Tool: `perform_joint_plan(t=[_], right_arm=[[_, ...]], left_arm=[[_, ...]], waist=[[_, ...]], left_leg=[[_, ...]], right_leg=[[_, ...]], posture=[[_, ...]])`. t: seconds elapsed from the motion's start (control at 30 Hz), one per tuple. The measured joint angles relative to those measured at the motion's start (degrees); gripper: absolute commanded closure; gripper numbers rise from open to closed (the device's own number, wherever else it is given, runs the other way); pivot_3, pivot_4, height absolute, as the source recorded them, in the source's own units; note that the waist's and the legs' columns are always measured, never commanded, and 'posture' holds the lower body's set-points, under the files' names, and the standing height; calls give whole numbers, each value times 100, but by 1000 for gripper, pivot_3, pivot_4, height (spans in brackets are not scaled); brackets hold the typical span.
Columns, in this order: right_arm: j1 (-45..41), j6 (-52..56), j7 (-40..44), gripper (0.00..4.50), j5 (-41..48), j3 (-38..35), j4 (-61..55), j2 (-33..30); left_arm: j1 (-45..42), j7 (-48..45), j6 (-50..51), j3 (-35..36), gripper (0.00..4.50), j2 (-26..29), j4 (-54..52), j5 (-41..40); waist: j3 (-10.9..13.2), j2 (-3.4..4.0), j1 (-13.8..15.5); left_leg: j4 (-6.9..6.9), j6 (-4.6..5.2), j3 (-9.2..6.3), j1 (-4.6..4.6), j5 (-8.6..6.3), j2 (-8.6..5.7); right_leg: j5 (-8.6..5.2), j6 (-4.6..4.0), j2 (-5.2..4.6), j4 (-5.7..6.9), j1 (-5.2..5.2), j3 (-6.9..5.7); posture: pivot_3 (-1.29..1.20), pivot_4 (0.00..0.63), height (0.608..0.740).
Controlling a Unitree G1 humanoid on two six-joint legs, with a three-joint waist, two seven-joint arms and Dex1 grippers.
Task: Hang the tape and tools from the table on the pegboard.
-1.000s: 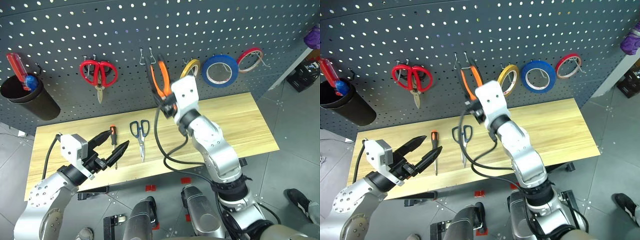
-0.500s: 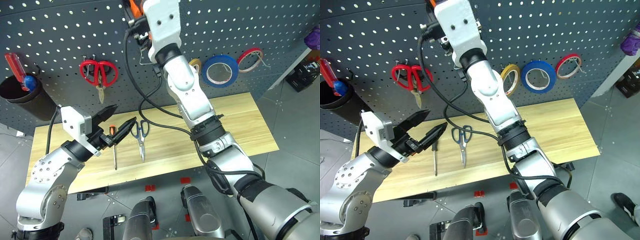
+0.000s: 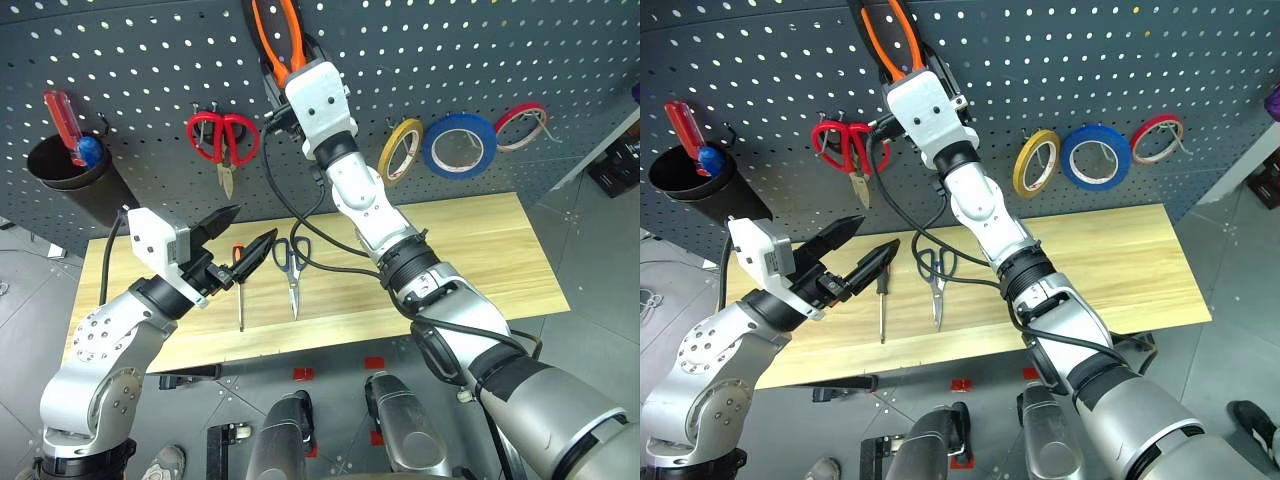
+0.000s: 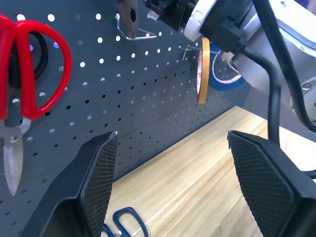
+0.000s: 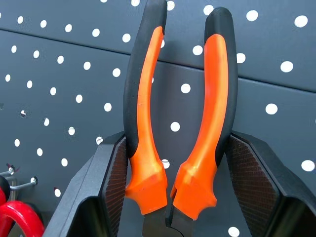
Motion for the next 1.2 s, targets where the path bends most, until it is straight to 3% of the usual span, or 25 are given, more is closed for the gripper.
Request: perform_joint_plan(t=[0.53,0.67,0.93,1.1,1.2], right_arm=[[-82,-137,-368,1822,-239,-120,458,-365],[324,-178,-358,1822,-397,-8,516,-423],[940,463,383,1825,110,-114,-561,-347],[2209,1867,1602,191,623,61,-2053,-334],[2964,2954,2388,0,753,438,-2920,-556]], left_arm=[[-95,30,-158,-93,774,-219,64,324],[-72,39,-199,-139,774,-264,67,420],[47,385,-223,-307,774,-426,120,917],[281,696,15,-554,607,-669,197,1149],[381,799,129,-647,14,-781,344,1212]], waist=[[0,-2,153],[1,-2,174],[-1,-3,170],[-4,-4,156],[-1,-3,159]], left_leg=[[3,2,1,-1,-1,1],[4,9,1,-4,-5,1],[3,20,-1,3,-12,3],[0,23,-2,3,-14,5],[1,24,-3,-7,-14,5]], right_leg=[[3,-5,0,2,0,-3],[4,-6,0,1,-1,-3],[4,-6,1,0,6,-5],[4,-6,3,-1,5,-3],[4,-6,3,0,-4,-3]], posture=[[-126,347,740],[-134,349,740],[-160,342,740],[-186,336,740],[-206,336,740]])
